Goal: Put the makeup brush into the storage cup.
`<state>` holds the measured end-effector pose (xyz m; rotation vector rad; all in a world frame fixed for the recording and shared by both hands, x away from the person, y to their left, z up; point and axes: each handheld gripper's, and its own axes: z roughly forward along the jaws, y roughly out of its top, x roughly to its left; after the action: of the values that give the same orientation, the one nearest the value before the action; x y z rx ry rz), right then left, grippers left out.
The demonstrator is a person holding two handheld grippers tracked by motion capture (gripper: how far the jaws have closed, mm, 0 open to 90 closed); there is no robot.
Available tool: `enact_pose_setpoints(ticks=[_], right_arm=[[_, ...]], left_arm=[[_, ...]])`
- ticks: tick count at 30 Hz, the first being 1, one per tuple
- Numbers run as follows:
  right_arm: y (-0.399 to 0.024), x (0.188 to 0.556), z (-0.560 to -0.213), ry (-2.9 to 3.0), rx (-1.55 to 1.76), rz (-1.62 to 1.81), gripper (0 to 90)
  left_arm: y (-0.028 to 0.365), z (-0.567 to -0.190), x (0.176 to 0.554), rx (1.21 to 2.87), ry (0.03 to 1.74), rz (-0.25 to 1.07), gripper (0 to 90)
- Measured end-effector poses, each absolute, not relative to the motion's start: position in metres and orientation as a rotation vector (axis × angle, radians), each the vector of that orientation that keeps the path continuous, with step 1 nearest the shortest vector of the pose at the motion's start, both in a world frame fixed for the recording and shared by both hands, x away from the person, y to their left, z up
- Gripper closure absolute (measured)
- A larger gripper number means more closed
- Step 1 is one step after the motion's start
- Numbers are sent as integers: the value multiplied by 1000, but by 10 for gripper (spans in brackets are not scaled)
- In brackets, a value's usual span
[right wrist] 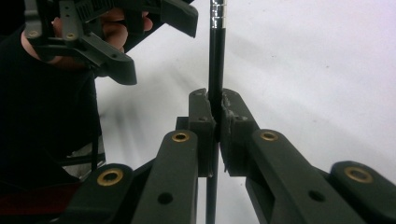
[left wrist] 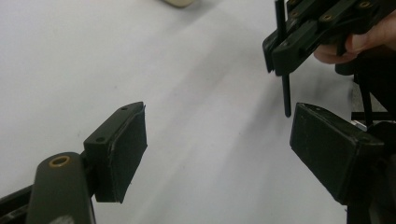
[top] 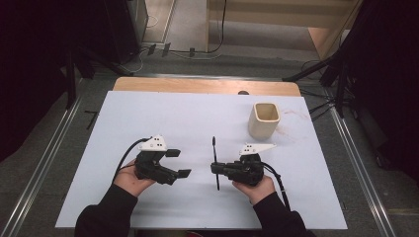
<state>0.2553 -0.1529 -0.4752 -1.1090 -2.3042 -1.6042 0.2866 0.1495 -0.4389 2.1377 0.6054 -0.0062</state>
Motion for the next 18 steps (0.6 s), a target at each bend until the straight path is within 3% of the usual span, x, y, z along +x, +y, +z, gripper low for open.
enact_pose_setpoints(ticks=[18], right_arm=[[-158,256,-473,-2303,-1120,-1616,859]], left_arm=[[176,-441,286,2146,638,36,192]])
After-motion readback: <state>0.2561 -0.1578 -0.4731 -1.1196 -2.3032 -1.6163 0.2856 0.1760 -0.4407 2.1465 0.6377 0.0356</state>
